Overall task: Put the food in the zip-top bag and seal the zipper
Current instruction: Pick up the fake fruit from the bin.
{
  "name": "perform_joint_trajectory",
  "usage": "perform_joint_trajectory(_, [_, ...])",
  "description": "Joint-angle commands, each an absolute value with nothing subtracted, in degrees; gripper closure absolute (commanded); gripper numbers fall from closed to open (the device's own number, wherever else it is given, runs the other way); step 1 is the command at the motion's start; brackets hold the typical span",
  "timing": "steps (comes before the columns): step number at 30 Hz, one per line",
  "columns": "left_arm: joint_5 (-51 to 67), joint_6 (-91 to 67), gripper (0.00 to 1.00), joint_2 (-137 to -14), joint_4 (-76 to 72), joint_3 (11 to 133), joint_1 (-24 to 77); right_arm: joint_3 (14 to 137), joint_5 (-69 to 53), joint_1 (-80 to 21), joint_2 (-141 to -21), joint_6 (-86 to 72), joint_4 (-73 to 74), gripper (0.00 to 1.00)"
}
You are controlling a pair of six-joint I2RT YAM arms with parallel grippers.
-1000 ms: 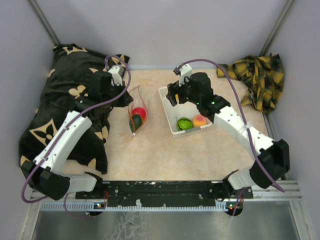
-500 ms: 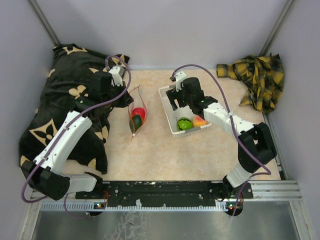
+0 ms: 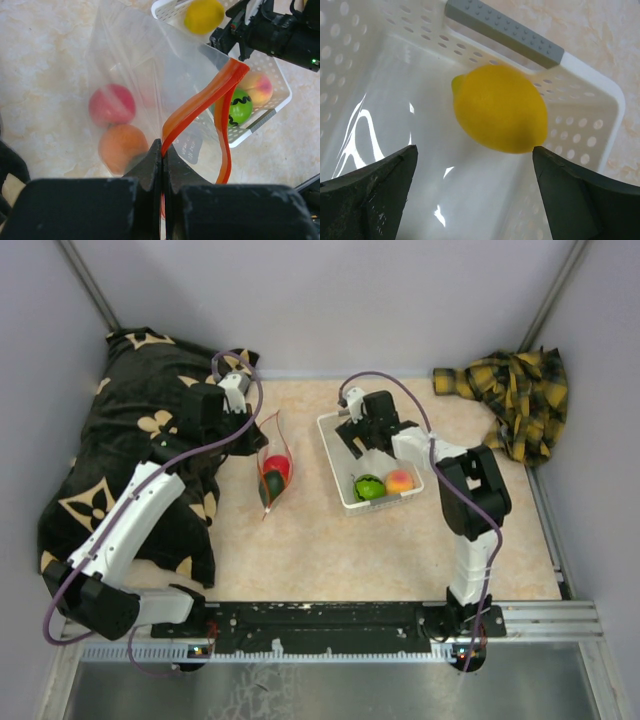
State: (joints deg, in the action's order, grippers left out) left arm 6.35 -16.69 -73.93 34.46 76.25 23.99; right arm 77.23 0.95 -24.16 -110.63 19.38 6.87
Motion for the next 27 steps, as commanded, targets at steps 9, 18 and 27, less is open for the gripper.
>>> perform_joint_trajectory(9, [7.4,-16.6,1.00,-74.6,32.4,76.1,23.6,85.8,-0.9,-21.8,-117.0,25.1,4.9,0.01])
perform_joint_trajectory(18, [7.6,-16.6,1.00,-74.7,32.4,76.0,23.6,88.6,-4.8,-21.5,-117.7,18.2,5.8,0.01])
perform_joint_trajectory(27, [7.8,-16.7,1.00,-74.9,32.4,76.1,23.6,90.6,-5.6,-21.4,-120.1,12.0,4.6,0.01])
